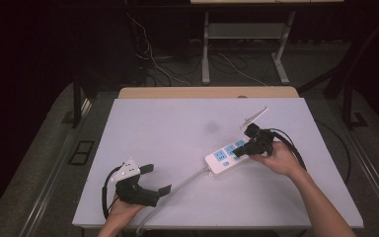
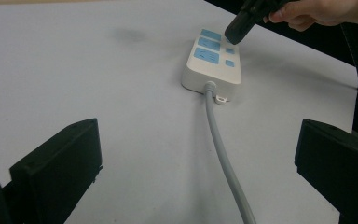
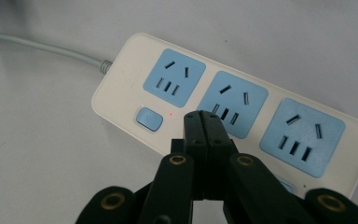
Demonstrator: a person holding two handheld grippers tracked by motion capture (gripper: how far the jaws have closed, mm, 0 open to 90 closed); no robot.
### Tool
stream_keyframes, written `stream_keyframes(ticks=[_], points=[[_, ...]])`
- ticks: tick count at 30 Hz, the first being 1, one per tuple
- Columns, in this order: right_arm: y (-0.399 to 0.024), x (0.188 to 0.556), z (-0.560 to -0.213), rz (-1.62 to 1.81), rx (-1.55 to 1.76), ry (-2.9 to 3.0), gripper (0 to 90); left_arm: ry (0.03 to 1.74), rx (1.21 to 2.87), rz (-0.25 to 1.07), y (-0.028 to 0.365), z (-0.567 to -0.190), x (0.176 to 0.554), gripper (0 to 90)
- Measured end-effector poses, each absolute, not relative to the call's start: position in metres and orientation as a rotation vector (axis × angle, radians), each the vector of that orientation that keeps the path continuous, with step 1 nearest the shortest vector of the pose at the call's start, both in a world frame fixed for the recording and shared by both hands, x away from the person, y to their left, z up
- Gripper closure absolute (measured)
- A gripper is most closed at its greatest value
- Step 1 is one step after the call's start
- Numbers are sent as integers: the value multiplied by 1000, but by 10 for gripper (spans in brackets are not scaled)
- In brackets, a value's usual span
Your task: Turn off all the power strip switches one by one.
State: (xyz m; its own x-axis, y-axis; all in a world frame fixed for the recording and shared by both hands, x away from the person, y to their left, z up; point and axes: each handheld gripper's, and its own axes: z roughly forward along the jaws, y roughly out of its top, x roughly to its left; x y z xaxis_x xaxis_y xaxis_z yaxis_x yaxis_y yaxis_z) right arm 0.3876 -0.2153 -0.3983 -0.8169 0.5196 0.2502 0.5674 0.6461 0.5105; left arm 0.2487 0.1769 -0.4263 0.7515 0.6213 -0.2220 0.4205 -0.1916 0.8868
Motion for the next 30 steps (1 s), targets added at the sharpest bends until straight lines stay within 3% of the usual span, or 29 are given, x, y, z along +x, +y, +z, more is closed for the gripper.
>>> stream_keyframes(ticks=[30], points=[[-220,387,-412,-944,-941,-2748,900,815,1823,224,177,-427,249,0]])
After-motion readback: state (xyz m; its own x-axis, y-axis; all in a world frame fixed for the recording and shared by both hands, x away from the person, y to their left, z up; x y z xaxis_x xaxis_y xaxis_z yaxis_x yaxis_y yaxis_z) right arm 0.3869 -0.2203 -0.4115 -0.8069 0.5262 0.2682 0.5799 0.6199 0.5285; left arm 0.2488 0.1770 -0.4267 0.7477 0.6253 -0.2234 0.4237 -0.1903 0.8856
